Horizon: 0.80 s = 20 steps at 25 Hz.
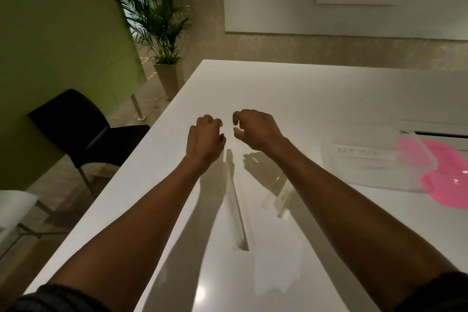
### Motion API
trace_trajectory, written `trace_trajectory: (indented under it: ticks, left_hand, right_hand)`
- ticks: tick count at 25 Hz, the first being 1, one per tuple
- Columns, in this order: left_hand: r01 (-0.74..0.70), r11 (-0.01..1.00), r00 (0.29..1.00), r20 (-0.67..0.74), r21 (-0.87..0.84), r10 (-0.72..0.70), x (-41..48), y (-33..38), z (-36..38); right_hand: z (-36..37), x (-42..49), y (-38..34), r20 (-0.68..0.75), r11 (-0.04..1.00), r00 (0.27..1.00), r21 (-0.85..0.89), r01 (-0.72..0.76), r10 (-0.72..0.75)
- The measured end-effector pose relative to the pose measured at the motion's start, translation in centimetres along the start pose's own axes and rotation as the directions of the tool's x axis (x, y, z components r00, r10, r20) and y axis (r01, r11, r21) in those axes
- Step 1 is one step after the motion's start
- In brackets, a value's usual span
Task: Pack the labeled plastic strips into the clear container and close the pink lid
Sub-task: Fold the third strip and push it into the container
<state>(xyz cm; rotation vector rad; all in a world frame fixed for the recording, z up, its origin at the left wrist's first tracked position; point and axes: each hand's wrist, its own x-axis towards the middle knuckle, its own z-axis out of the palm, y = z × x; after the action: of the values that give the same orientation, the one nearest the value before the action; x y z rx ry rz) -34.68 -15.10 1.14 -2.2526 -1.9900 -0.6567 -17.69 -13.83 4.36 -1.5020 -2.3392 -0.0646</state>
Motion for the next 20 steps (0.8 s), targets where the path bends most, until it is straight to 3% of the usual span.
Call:
trace_trajectory:
  ticks: [9, 15, 20]
  left_hand:
    - [0.112, 0.994, 0.983, 0.149, -0.009, -0.109, -1.4, -7.2, 0.6]
    - [0.139, 0.99, 0.973, 0.187, 0.009, -0.138, -2.1, -8.0, 1.7]
    - [0.146, 0.988, 0.967, 0.203, 0.045, -0.152, -2.5, -8.9, 1.8]
  right_hand:
    - [6.1, 4.9, -7.7, 0.135, 1.0, 0.991, -0.011, -0.009, 0.01]
    - [7.9, 6.3, -8.3, 0.274, 0.976, 0.953, -0.136, 0.173, -0.13]
    - [8.0, 6.5, -7.6, 0.21, 0.953, 0.951, -0.152, 0.262, -0.228]
